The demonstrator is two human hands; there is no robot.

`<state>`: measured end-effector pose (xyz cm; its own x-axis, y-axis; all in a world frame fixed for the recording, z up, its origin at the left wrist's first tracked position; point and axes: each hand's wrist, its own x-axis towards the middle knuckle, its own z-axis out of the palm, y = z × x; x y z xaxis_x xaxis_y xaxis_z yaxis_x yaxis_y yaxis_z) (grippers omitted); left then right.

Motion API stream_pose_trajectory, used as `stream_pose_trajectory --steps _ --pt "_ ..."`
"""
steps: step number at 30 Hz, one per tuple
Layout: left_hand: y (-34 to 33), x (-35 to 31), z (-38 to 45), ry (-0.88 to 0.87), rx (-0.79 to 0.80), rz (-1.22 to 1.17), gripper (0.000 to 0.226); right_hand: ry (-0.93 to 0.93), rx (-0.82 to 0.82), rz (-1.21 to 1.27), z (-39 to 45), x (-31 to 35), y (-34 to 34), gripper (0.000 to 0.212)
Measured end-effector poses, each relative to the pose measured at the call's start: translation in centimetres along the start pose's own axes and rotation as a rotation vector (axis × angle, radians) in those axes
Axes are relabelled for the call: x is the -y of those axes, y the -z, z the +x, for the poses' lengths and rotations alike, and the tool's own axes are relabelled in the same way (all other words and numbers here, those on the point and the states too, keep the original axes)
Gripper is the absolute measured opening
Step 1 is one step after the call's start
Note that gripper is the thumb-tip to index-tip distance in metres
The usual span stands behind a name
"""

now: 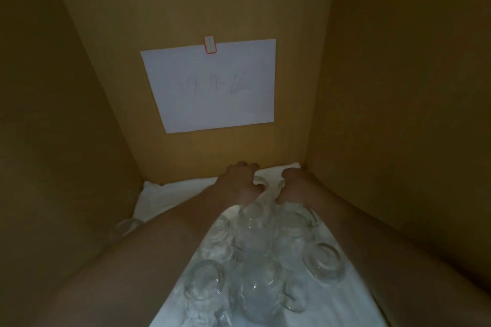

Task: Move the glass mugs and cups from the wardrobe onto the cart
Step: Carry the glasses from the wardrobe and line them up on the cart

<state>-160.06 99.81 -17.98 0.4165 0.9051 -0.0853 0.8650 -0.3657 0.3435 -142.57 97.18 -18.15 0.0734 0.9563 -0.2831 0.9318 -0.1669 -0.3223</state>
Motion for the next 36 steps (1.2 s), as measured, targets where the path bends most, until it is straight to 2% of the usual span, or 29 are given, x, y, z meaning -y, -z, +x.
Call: stream_pose_trajectory --steps 2,5,7,11,15,19,22,25,28,32,36 --pt "-0.3 -0.2 1.3 0.024 0.044 -0.05 0.063 -0.031 0.086 -0.057 0.8 0.1 -0.2 0.075" --pt "-0.9 -0.7 3.2 0.087 0.164 -0.08 0.082 -0.07 0.19 -0.138 1.9 0.6 -0.1 0.068" --pt "-1.4 -1.0 4.2 0.116 0.248 -0.055 0.092 -0.082 0.233 -0.152 2.6 1.0 0.2 0.074" --pt "-1.7 -1.2 5.1 0.169 0.323 -0.015 0.082 -0.089 0.274 -0.188 3.6 1.0 0.0 0.081" --pt "-1.9 -1.2 5.5 0.209 0.357 -0.039 0.08 -0.073 0.249 -0.223 4.2 0.8 -0.9 0.076" --pt "-2.0 -0.8 5.4 0.178 0.25 -0.05 0.072 -0.065 0.196 -0.194 4.2 0.7 -1.0 0.081" --pt "-1.2 -0.4 5.1 0.163 0.163 -0.059 0.074 -0.057 0.159 -0.156 3.7 0.5 -0.8 0.085" --pt "0.7 0.0 4.7 0.077 -0.009 0.033 0.081 -0.027 0.019 -0.052 3.0 0.3 -0.2 0.085" --pt "3.7 0.1 3.2 0.068 -0.173 -0.008 0.081 -0.005 -0.148 0.062 1.7 1.0 1.6 0.083" --pt "8.1 0.2 0.2 0.077 -0.381 -0.091 0.065 0.024 -0.355 0.294 -1.2 2.7 4.6 0.093" --pt "11.5 0.6 -2.6 0.139 -0.569 -0.207 0.074 0.018 -0.521 0.72 -4.9 4.8 6.7 0.09"
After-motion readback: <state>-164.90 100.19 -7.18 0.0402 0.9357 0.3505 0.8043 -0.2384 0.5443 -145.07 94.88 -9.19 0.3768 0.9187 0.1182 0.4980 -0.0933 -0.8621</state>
